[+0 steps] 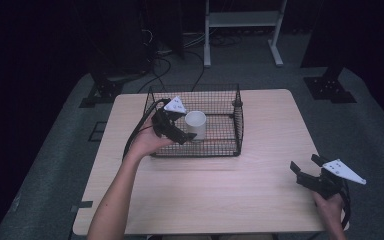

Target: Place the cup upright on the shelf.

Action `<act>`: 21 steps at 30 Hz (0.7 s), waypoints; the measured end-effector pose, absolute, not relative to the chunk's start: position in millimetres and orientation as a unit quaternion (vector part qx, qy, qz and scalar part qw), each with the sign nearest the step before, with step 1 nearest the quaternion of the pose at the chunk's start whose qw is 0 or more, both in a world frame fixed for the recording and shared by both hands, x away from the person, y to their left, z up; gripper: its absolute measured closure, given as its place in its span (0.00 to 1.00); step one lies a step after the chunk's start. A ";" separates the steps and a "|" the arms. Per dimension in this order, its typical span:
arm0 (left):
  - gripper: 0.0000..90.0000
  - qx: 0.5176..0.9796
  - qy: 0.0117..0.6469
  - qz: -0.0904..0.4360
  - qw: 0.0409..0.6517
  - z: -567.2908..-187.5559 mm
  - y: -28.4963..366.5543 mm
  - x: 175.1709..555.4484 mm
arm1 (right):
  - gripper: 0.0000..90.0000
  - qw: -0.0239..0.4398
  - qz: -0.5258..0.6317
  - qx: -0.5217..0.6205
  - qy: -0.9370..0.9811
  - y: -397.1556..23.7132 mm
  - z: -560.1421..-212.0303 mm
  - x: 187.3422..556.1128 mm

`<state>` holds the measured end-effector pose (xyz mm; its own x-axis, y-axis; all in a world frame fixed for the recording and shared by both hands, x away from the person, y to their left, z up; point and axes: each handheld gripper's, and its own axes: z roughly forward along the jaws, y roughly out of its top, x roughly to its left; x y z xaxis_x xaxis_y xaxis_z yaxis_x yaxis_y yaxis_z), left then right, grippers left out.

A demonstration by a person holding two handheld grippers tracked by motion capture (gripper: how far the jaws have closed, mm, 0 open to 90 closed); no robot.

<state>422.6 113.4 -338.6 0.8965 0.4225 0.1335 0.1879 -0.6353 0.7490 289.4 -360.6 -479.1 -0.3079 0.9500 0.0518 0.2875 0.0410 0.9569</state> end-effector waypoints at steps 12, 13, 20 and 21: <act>0.08 0.889 0.162 0.158 0.398 -339.1 116.8 402.3 | 0.14 0.335 0.493 0.483 0.642 -359.9 -479.0 289.5; 0.08 0.888 0.162 0.158 0.400 -339.1 117.3 400.6 | 0.14 0.335 0.493 0.483 0.642 -359.8 -479.0 289.5; 0.08 0.884 0.161 0.166 0.407 -341.3 120.7 387.8 | 0.14 0.333 0.494 0.484 0.641 -359.7 -479.0 289.3; 0.08 0.883 0.161 0.165 0.409 -341.6 121.5 386.0 | 0.14 0.334 0.494 0.484 0.641 -359.6 -479.0 289.3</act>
